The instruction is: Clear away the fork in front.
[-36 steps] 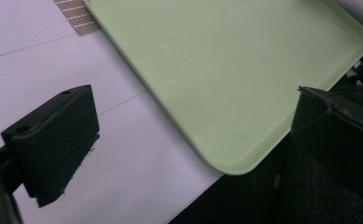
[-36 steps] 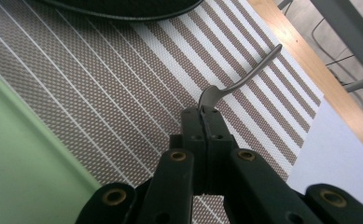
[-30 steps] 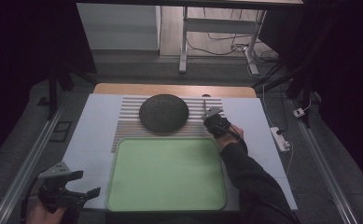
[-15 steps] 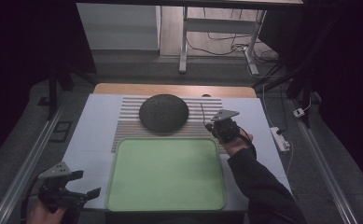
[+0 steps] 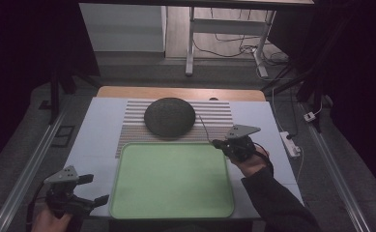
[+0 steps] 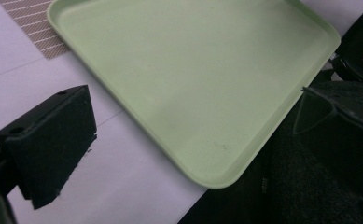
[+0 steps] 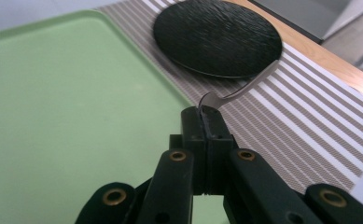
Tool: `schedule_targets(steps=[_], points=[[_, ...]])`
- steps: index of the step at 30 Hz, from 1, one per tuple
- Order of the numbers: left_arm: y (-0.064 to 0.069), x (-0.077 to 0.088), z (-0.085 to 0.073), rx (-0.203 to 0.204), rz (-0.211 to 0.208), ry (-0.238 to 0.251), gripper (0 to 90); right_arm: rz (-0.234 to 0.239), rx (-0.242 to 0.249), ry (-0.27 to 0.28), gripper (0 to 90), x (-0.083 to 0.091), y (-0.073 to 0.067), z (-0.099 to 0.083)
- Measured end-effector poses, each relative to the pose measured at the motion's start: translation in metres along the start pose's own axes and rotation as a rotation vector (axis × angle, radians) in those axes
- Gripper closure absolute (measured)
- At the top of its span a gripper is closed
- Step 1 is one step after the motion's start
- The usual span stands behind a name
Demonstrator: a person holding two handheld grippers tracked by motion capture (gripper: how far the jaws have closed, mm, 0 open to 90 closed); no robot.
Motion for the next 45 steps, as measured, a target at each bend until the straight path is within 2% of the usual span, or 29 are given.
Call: schedule_targets(steps=[4,5,6,9,10,11,14,18,24,31,35,38,45], points=[[0.004,-0.006,0.006,-0.016,-0.031,0.01,0.0,0.058,-0.011,0.031,89.9,0.013,-0.017,0.0],[0.006,-0.008,0.008,-0.025,-0.035,0.013,0.0,0.058,-0.011,0.031,89.9,0.013,-0.017,0.0],[0.007,-0.011,0.01,-0.034,-0.038,0.014,0.0,0.084,-0.013,0.036,90.0,0.017,-0.024,0.0],[0.011,-0.018,0.017,-0.05,-0.072,0.014,0.0,0.107,-0.021,0.044,90.0,0.021,-0.031,0.0],[0.012,-0.021,0.019,-0.057,-0.083,0.016,0.0,0.137,-0.024,0.053,90.0,0.024,-0.038,0.0],[0.012,-0.023,0.021,-0.072,-0.092,0.016,0.0,0.137,-0.024,0.053,90.0,0.024,-0.038,0.0],[0.013,-0.03,0.026,-0.105,-0.103,0.012,0.0,0.172,-0.028,0.054,89.9,0.027,-0.048,-0.002],[0.012,-0.039,0.034,-0.126,-0.12,0.007,0.0,0.215,-0.036,0.053,90.0,0.03,-0.061,-0.005],[0.014,-0.057,0.051,-0.188,-0.141,0.003,0.0,0.289,-0.051,0.068,90.0,0.034,-0.079,-0.006],[0.023,-0.085,0.065,-0.263,-0.183,-0.064,0.0,0.364,-0.051,0.076,90.0,0.036,-0.096,-0.007],[0.029,-0.103,0.072,-0.304,-0.206,-0.102,0.0,0.406,-0.033,0.09,90.0,0.038,-0.105,-0.004],[0.036,-0.114,0.075,-0.33,-0.248,-0.14,0.0,0.436,-0.02,0.101,90.0,0.041,-0.112,-0.002],[0.048,-0.136,0.079,-0.433,-0.28,-0.198,0.0,0.485,-0.014,0.112,90.0,0.044,-0.12,0.0]])
Point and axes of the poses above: each handheld gripper's, and its own axes: x roughly backward along the jaws, z roughly out of its top, y roughly to its right, the point moved 6 cm from there along -x, roughly forward along the jaws, and after that the axes turned 11 degrees about y, right-handed, at the moved point
